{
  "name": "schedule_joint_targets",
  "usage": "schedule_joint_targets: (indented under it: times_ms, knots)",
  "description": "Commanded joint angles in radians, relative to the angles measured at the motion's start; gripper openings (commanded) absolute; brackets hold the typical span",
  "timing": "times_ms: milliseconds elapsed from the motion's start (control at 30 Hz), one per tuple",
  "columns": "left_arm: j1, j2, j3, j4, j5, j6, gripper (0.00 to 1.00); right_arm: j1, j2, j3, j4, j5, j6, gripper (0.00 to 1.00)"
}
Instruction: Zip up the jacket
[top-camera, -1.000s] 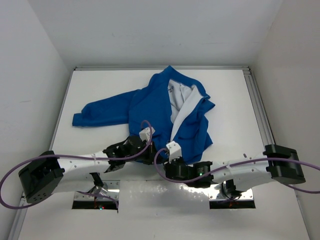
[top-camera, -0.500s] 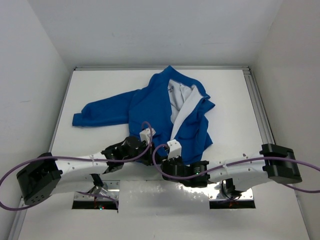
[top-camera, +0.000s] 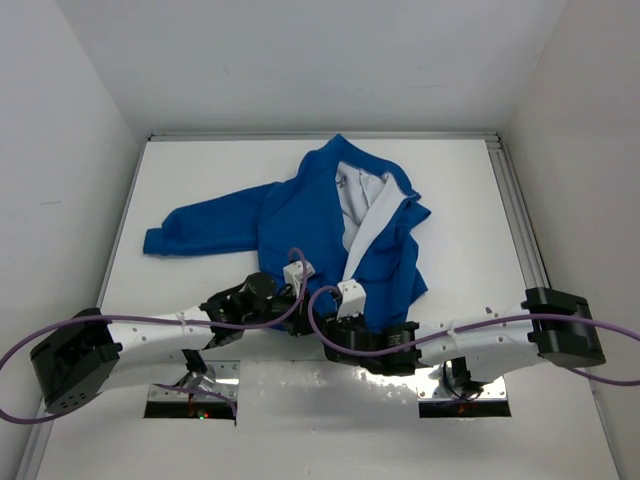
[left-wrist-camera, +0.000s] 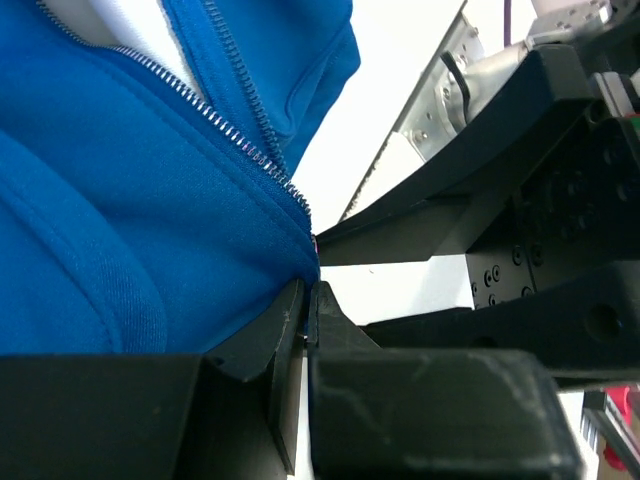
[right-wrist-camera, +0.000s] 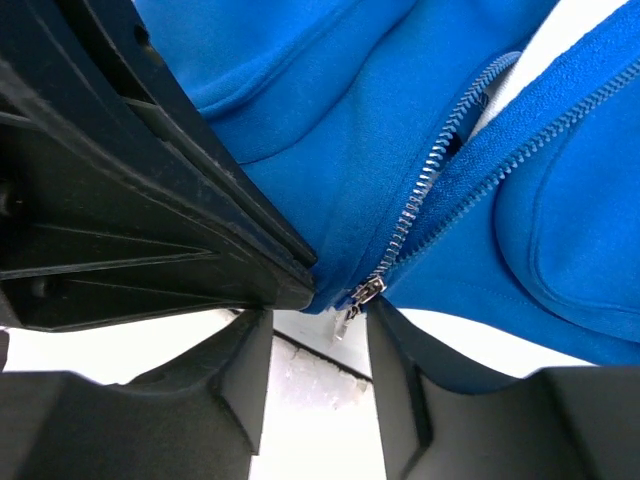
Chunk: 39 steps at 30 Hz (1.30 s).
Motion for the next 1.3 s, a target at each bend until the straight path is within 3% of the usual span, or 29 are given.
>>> schedule_joint_targets:
  times_ms: [0, 733, 1000, 1267]
  knots:
    - [0.003, -0.011, 0.015, 0.047, 0.114, 0.011, 0.0, 0.007, -0.019, 0.04, -0.019, 0.027, 0.047, 0.41]
    - [0.003, -0.001, 0.016, 0.029, 0.076, -0.012, 0.0, 0.014, -0.035, 0.024, -0.115, 0.01, 0.098, 0.31]
    - [0.003, 0.009, 0.021, 0.032, 0.067, -0.009, 0.0, 0.037, -0.028, 0.056, -0.183, 0.018, 0.109, 0.32]
    - [0.003, 0.016, 0.022, 0.035, 0.081, -0.01, 0.0, 0.042, -0.029, 0.044, -0.174, 0.032, 0.118, 0.19]
